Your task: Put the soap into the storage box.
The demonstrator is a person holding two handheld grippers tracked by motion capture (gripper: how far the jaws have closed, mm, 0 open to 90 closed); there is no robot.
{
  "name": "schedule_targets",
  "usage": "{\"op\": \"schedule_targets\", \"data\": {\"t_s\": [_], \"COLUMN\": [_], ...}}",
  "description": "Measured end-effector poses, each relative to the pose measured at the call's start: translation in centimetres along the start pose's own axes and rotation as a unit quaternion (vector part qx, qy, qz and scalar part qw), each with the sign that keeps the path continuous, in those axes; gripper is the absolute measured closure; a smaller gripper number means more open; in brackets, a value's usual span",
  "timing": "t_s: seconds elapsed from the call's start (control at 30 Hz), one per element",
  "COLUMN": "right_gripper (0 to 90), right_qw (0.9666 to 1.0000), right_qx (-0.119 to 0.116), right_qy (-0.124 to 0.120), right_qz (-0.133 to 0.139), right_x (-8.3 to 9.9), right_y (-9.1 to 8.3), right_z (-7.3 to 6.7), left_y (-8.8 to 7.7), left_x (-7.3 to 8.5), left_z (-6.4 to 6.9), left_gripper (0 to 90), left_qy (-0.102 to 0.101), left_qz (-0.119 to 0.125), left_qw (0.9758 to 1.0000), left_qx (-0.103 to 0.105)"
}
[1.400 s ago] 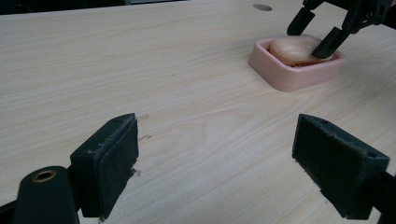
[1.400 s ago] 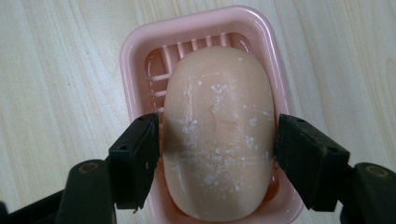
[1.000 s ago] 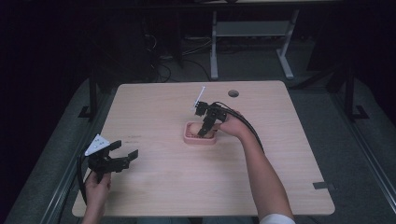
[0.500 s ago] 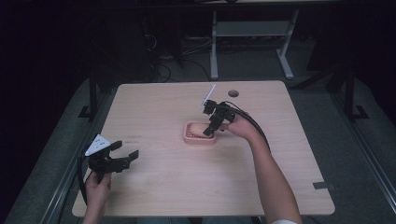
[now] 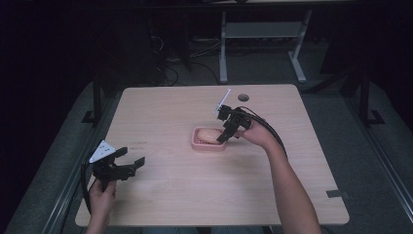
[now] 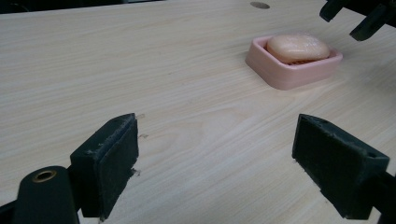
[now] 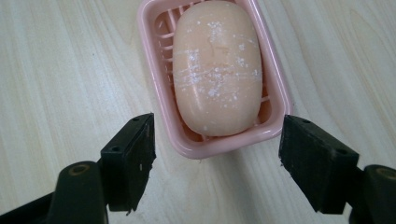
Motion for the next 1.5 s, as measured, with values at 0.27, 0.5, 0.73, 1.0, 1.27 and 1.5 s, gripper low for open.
{"op": "schedule_targets", "data": {"t_s": [0.27,0.5,0.73,1.0,1.27,1.5], "right_gripper": [26.6,26.1,26.1,26.0,26.0,26.0], "right_qw": [0.9999,0.9999,0.9997,0.9994,0.9987,0.9979], "right_qx": [0.000,-0.002,0.000,-0.003,0.002,0.006], "right_qy": [0.001,0.010,0.018,0.030,0.036,0.045], "right_qz": [0.011,0.011,0.018,0.018,0.036,0.045], "right_x": [0.9,2.6,4.4,6.7,9.2,11.7], "right_y": [-0.4,-0.7,-1.2,-1.4,-1.6,-1.5], "right_z": [-0.5,-0.9,-1.3,-1.9,-2.9,-4.0], "left_y": [0.0,0.1,0.1,0.2,0.2,0.3], "left_x": [0.0,0.0,0.0,0.0,0.1,0.1], "left_z": [0.1,0.1,0.2,0.2,0.2,0.3], "left_gripper": [14.2,14.3,14.2,14.2,14.3,14.2], "left_qy": [0.002,0.003,0.002,0.005,0.004,0.008], "left_qz": [-0.002,-0.003,-0.003,-0.005,-0.005,-0.007], "left_qw": [1.0000,1.0000,1.0000,1.0000,1.0000,0.9999], "left_qx": [0.001,0.001,0.002,0.002,0.002,0.002]}}
Point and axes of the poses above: each handheld gripper's, and its own axes: y roughly forward along the jaws, x roughly out of its underside, z roughly to its right, the point moved 4 cm from there along y, roughly forward along the jaws, and after that the axes turned 2 degrees about -x, right-handed, at the moved point
